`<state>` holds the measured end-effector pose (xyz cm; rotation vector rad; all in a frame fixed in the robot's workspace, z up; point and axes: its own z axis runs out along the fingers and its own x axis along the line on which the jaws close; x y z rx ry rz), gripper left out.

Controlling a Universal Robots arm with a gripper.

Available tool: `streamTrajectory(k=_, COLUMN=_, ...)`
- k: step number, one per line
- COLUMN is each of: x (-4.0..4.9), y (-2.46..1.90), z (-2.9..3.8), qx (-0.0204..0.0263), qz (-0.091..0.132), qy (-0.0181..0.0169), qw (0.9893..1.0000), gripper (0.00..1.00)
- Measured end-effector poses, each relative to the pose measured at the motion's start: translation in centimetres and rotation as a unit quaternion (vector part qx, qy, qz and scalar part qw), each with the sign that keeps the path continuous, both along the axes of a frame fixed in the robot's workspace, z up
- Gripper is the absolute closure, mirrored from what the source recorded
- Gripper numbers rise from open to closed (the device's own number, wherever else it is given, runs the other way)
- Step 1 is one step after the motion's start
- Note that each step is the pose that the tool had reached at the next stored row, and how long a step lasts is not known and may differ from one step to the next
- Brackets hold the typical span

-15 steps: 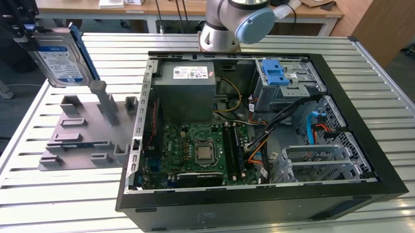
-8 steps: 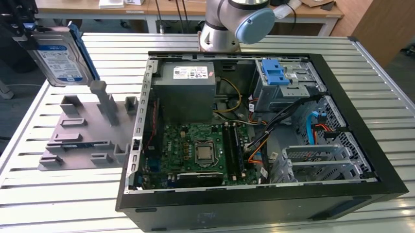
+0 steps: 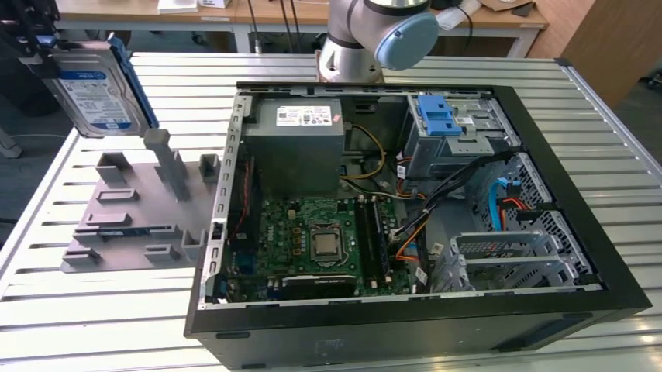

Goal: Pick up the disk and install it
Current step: 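Pick up the disk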

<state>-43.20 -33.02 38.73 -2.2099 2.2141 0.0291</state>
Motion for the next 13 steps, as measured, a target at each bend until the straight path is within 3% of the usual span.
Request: streamTrajectory(k=13, x=0.00, y=0.00, z=0.28, qx=0.0000, qz=0.000, qy=0.0000, qw=1.0000, gripper=0.64)
